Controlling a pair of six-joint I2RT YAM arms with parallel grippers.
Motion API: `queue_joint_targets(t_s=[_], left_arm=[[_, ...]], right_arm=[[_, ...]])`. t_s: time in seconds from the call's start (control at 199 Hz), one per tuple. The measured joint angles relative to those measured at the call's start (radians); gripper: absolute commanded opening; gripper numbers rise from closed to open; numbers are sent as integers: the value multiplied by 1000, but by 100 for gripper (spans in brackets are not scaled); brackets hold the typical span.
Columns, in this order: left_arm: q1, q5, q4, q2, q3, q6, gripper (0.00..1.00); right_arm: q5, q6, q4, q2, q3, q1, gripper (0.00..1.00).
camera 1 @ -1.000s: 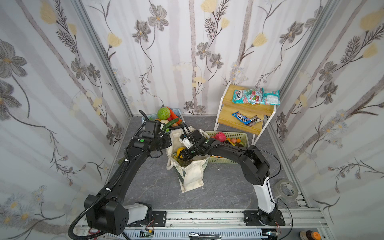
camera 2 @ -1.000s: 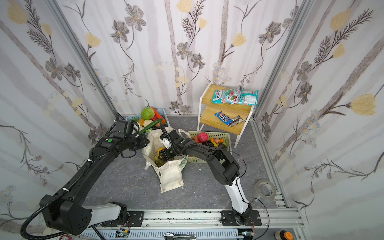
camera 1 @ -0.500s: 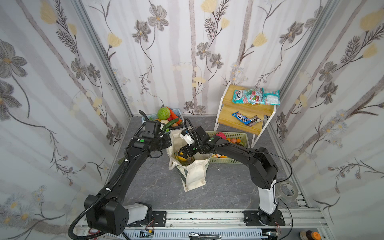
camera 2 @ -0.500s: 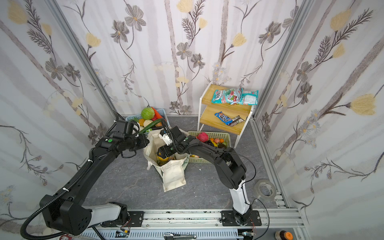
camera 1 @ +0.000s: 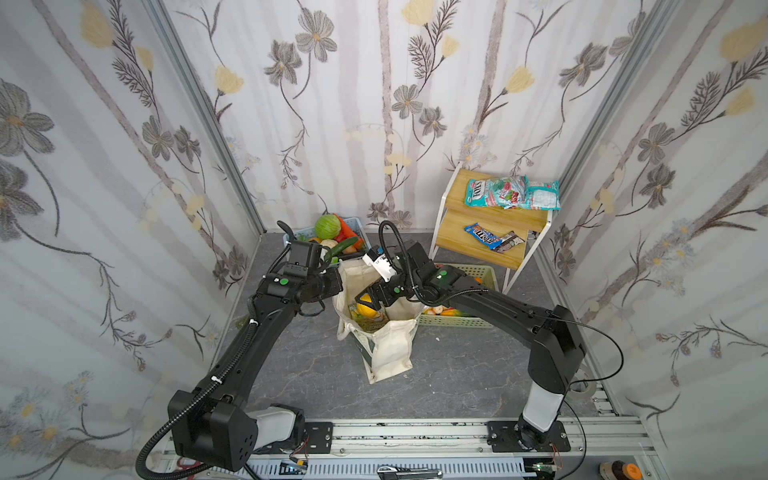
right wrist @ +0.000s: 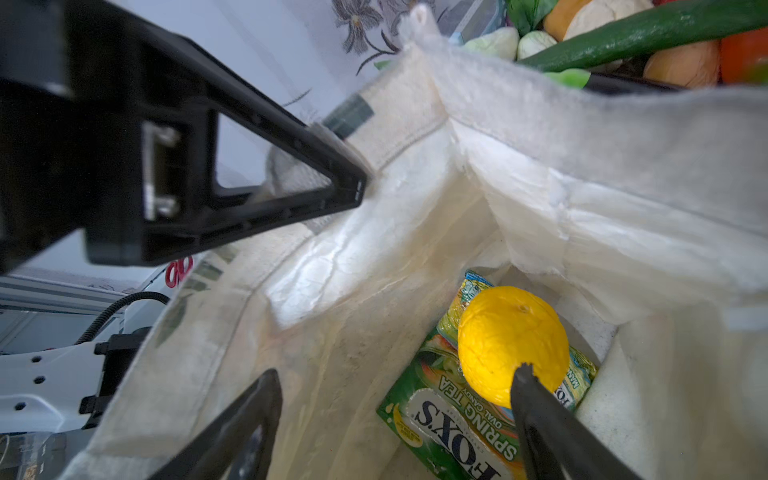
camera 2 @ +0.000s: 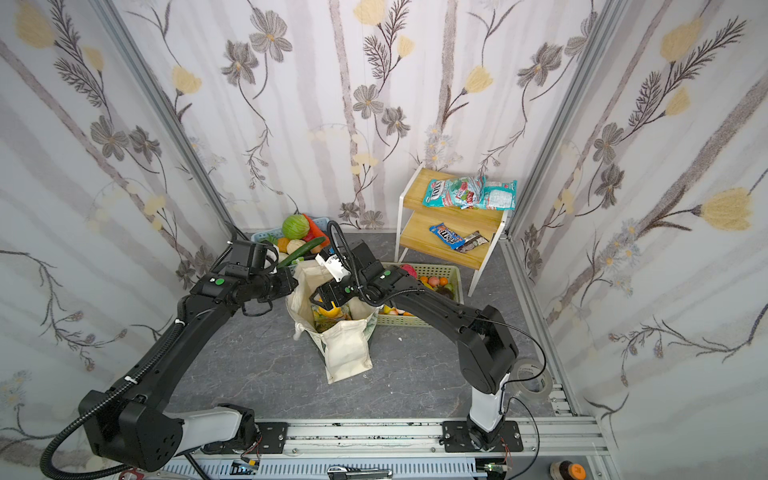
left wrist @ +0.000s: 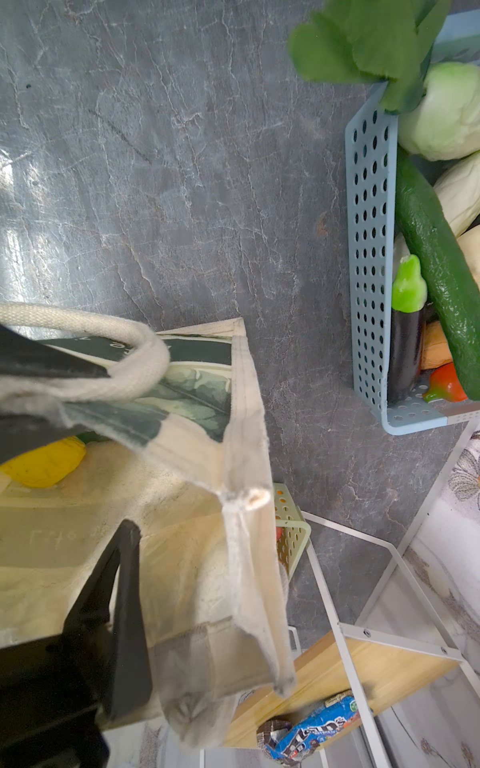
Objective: Place the food into the grocery bag and tie it
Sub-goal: 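Open the right gripper to release the melon inside the bag, then raise the right gripper out of the bag back over the fruit basket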
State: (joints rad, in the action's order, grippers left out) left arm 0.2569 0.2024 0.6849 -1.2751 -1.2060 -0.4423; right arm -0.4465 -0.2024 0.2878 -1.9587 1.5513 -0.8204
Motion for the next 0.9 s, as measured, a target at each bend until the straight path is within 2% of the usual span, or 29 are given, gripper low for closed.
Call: queue_joint_targets(t_s=[0.466, 0.637, 0.903], left_arm=[[0, -8, 12, 5, -8, 0, 0], [0, -20, 24, 6, -12, 1, 0], [-1, -30, 27, 6, -13, 9, 0]], right_arm=[[-16, -6, -26, 158, -15, 53, 84], [30, -41, -37, 227, -74, 126, 84], [146, -152, -84, 324, -256, 283, 83]])
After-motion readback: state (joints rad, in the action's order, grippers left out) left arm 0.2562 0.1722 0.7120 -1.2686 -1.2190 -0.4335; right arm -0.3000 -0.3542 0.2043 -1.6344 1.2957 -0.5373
